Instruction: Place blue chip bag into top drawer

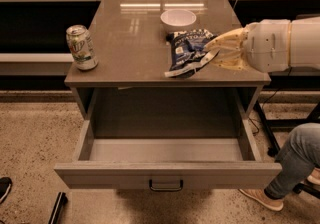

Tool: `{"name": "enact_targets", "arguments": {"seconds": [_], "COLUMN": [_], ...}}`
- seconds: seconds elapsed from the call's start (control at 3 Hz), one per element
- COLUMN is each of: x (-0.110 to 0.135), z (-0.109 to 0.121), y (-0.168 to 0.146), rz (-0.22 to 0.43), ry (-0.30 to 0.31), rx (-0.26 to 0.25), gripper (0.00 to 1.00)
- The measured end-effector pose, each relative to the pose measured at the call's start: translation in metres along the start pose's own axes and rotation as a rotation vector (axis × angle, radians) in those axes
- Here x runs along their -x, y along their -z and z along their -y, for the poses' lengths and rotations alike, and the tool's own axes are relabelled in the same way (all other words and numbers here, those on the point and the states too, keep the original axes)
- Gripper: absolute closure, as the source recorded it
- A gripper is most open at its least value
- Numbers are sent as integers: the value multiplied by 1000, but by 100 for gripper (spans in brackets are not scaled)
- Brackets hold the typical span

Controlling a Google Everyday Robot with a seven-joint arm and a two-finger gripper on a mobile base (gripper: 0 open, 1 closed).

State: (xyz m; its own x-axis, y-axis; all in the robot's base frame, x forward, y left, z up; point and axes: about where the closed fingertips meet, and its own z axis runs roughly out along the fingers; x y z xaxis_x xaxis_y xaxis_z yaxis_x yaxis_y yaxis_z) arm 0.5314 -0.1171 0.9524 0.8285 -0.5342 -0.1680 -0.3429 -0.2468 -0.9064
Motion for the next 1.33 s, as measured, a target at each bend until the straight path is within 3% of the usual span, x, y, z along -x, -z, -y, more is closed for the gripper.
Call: {"name": "enact_targets", "arguments": {"seconds": [0.33,0.67,1.0,1.33], "x": [7,32,51,48], "z": [-20,-51,-86,-118], "y": [-9,-16,-11,-11], "rz": [78,237,323,274], "ry": [35,124,181,186], "rx": [-13,-41,17,129], "gripper": [100,100,100,100]}}
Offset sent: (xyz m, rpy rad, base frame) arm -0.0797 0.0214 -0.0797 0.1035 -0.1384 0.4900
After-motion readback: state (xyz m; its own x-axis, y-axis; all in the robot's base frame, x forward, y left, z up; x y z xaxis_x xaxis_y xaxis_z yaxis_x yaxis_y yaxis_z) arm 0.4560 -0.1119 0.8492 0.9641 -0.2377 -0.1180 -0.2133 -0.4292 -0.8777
